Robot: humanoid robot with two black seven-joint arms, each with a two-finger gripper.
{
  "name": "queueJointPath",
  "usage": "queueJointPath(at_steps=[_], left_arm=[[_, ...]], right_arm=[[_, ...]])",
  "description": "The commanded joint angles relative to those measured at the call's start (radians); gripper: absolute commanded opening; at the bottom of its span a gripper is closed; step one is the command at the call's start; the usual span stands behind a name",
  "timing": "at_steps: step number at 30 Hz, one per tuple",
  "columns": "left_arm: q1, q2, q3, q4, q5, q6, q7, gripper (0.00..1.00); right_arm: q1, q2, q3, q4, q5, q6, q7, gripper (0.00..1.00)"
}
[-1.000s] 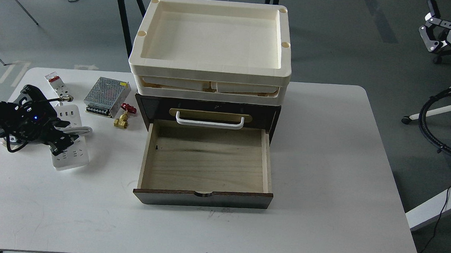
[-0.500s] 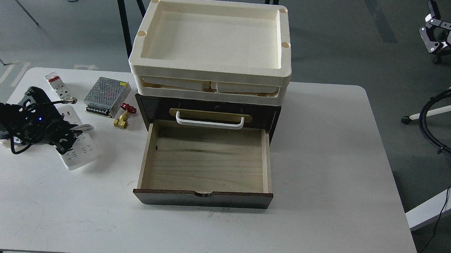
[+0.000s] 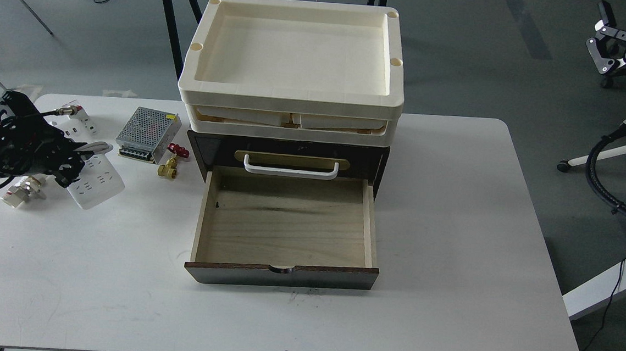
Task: Put charging cable into cabinet
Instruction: 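Lift the power strip and carry it toward the open drawer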
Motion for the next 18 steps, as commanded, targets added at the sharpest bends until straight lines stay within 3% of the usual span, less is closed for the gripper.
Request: queueJointPath(at_steps=[1,11,18], left_arm=[[-0.032,0.108,-0.004,-0.106,-0.043,-0.041,0.0,0.0],[-0.198,0.479,-0.024,-0.664,-0.265,-0.397,0.0,0.0],[-0.173,0.642,-0.038,-0.985,-0.622,-0.506,0.0,0.0]], right_arm=[[0.0,-0.003,0.0,-0.002,0.0,-0.001,0.0,0.99],[0.0,-0.004,0.005,-0.003,0.0,0.001,0.0,0.99],[0.0,-0.003,0.02,-0.003,0.0,0.001,0.0,0.99]])
